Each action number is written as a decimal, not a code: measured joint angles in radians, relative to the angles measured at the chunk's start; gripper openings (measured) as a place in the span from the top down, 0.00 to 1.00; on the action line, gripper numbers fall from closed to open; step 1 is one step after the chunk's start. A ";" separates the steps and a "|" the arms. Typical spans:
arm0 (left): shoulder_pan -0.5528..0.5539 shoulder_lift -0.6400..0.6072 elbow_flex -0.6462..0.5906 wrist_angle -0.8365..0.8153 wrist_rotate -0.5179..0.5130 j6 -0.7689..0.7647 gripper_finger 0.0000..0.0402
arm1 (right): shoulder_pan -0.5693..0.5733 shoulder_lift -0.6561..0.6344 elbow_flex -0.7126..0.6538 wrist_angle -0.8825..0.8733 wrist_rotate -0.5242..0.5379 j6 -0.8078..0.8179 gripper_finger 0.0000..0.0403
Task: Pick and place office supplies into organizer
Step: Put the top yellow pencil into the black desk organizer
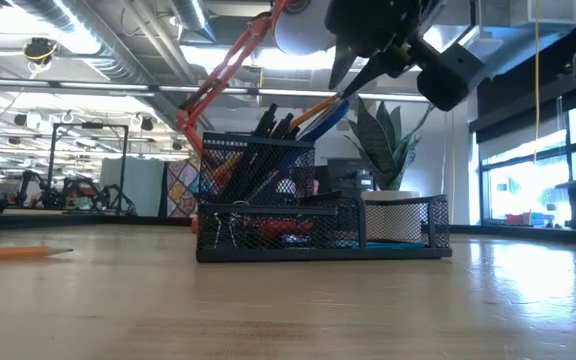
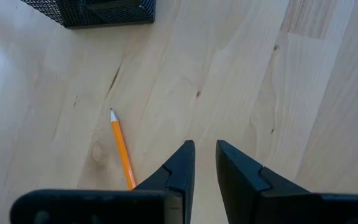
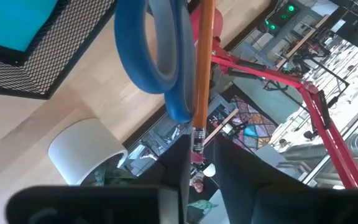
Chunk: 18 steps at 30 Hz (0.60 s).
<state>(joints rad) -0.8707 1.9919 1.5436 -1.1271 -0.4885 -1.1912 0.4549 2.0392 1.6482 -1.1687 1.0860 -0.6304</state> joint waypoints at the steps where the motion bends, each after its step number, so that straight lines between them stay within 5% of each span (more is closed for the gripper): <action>1: 0.000 0.000 0.000 0.000 0.000 0.000 0.85 | 0.000 0.000 0.000 0.000 0.000 0.000 0.81; 18: 0.000 0.000 0.000 0.000 0.000 0.000 0.85 | 0.002 0.000 0.000 -0.004 0.045 -0.006 0.69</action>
<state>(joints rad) -0.8706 1.9919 1.5436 -1.1271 -0.4885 -1.1908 0.4573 2.0392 1.6485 -1.1731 1.1309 -0.6365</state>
